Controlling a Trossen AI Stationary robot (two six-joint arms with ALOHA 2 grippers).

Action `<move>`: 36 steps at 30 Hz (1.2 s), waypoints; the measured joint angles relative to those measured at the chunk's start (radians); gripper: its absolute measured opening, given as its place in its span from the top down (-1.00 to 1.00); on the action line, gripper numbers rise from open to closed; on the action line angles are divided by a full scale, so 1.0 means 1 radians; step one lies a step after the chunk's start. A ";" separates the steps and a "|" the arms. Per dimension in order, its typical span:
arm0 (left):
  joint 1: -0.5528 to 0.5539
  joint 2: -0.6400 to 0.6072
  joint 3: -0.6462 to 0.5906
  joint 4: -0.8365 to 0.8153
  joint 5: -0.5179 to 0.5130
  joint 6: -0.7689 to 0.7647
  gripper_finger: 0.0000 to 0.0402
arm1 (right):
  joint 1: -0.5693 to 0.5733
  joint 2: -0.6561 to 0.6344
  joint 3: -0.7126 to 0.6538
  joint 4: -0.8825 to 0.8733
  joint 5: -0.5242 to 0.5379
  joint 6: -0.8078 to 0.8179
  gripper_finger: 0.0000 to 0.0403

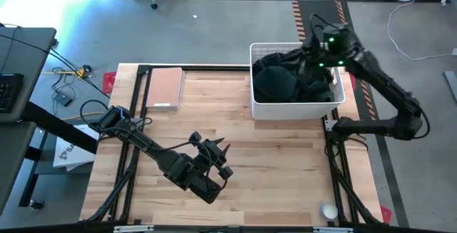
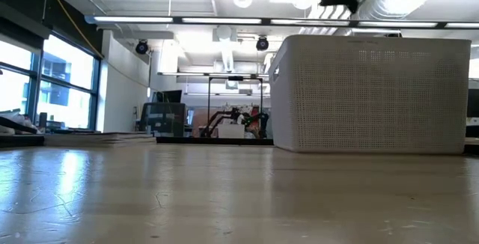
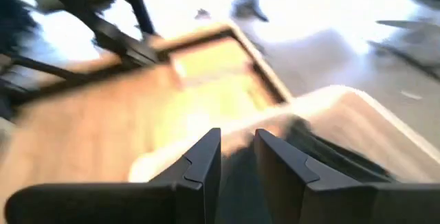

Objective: Sort clothes
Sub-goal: Put the dark blue jeans into the white laundry bin

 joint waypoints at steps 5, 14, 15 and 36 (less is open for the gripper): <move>0.001 0.000 0.000 0.000 0.001 0.015 0.36 | -0.011 0.071 -0.242 0.289 -0.092 0.092 0.57; 0.004 0.000 0.000 0.000 0.002 0.014 0.36 | -0.123 0.209 -0.543 0.552 -0.114 0.063 0.57; 0.005 0.000 0.000 0.001 0.002 0.014 0.36 | -0.135 0.220 -0.562 0.572 -0.117 0.061 0.57; 0.012 0.000 0.000 0.002 0.011 0.014 0.36 | -0.143 -0.040 -0.452 0.460 0.184 0.156 0.57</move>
